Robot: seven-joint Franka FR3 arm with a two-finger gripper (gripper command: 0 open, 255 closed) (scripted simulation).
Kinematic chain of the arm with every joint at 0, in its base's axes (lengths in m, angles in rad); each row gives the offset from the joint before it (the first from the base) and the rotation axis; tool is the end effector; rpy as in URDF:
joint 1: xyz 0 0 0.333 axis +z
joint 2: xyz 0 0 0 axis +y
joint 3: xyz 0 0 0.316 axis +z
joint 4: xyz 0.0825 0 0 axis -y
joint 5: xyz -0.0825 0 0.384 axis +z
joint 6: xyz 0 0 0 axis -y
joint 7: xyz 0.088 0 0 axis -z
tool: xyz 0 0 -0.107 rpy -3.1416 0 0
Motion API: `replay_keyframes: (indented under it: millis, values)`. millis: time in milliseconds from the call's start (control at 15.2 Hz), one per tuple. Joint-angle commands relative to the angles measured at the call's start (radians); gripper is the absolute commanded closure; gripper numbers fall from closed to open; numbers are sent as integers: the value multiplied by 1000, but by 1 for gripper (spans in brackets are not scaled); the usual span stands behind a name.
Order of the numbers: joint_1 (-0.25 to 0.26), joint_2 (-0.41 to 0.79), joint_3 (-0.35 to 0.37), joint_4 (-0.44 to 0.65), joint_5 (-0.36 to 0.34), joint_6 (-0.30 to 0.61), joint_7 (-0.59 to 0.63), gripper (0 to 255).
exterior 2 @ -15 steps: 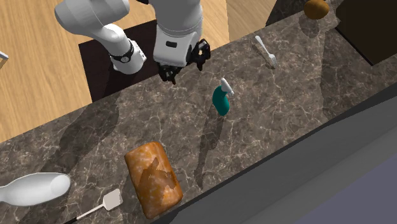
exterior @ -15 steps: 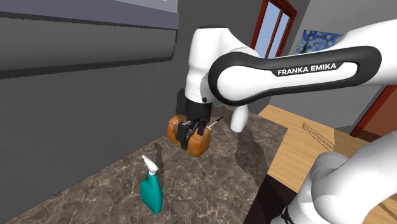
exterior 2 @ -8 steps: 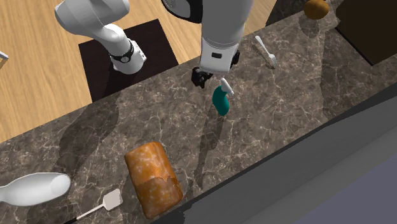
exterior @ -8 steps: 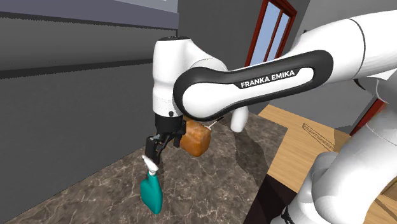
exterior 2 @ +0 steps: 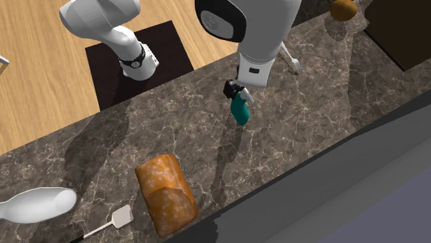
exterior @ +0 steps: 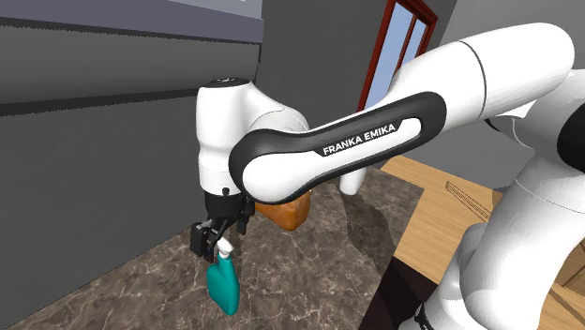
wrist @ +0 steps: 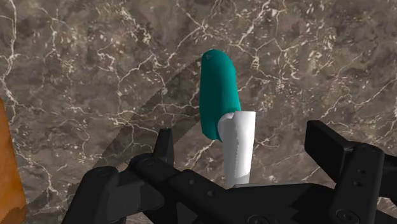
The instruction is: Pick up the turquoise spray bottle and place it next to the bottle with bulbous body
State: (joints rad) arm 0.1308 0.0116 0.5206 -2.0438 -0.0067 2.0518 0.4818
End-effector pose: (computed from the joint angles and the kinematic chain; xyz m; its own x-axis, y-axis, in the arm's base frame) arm 0.4394 0.3338 0.4357 0.9851 0.1718 -0.0017 0.1718 -0.9851 0.0011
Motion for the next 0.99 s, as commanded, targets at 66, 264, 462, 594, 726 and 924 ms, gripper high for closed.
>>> replay_keyframes:
  millis: [66, 264, 462, 594, 726, 924]
  values:
    - [1, 15, 0, -23, -8, 36, 5, 0]
    - [1, 18, 1, -28, -10, 44, 7, 0]
    - [1, 18, 1, -28, -10, 44, 7, 0]
    - [1, 18, 1, -28, -10, 44, 7, 0]
    - [1, 18, 1, -28, -10, 44, 7, 255]
    - [1, 18, 0, -28, -10, 44, 7, 255]
